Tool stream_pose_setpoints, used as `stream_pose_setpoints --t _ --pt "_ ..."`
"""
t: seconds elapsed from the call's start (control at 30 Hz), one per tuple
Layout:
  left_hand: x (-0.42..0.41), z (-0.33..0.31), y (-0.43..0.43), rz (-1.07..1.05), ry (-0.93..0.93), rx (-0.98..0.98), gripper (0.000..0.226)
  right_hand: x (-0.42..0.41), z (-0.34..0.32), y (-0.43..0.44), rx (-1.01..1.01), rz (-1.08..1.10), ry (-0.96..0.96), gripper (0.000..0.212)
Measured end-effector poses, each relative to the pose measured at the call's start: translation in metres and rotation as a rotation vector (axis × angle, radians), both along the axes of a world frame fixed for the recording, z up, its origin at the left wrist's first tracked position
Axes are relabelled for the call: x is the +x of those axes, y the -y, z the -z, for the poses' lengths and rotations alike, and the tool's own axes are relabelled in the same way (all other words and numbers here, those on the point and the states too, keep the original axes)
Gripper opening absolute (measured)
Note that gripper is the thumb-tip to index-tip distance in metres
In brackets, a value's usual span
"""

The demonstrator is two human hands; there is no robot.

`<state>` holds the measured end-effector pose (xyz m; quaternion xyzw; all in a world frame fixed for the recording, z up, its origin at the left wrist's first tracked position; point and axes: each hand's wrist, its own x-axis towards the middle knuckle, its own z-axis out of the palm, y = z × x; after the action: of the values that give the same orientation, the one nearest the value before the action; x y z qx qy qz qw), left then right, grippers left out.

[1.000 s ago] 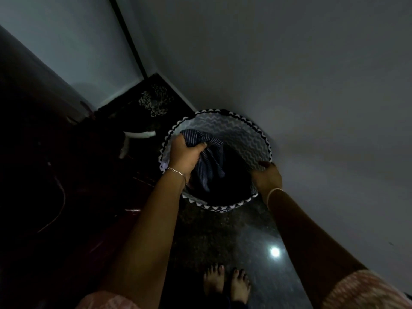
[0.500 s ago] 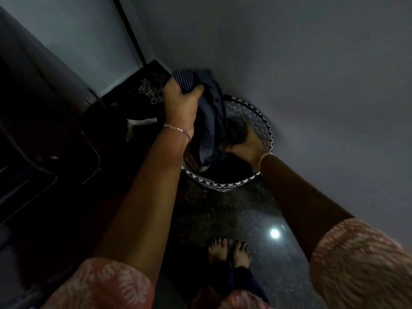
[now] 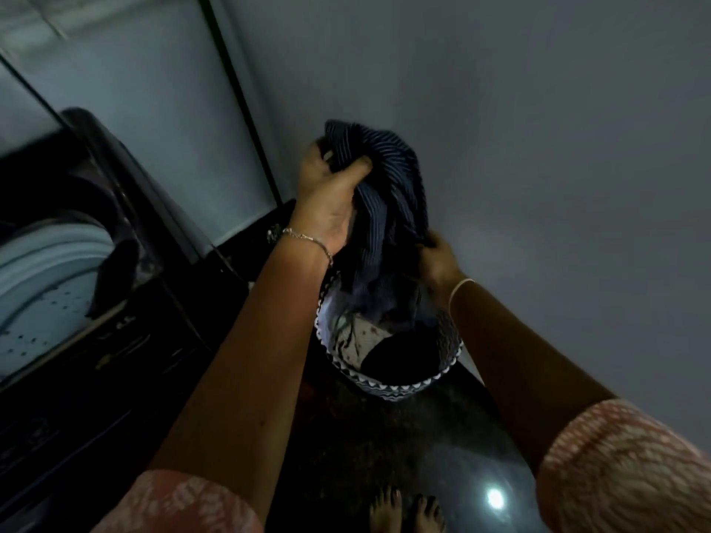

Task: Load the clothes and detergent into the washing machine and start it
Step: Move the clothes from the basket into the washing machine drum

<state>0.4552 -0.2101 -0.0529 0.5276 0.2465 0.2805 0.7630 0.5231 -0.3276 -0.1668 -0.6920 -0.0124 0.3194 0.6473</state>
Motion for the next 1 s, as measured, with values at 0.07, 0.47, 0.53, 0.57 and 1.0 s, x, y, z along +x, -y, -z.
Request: stream_pose_setpoints --t 0.07,0.47,0.53,0.57,1.0 --pt "-0.002 -0.001 -0.008 -0.071 -0.039 -0.017 0.072 0.007 -0.022 0.003 0.056 0.042 -0.041 0.041" --pt "-0.019 -0.016 -0.006 0.542 -0.498 0.382 0.129 0.018 -0.18 -0.001 0.281 0.074 -0.136 0.032" --pt "-0.013 -0.031 0.005 0.366 -0.442 0.441 0.118 0.013 -0.195 -0.007 0.311 0.019 -0.182 0.036" --pt "-0.01 -0.036 0.009 0.235 -0.412 0.448 0.101 0.012 -0.198 -0.009 0.329 -0.002 -0.2 0.038" --pt "-0.002 -0.14 0.0 0.006 -0.032 0.092 0.03 0.02 -0.185 0.032 0.1 -0.338 0.286 0.102"
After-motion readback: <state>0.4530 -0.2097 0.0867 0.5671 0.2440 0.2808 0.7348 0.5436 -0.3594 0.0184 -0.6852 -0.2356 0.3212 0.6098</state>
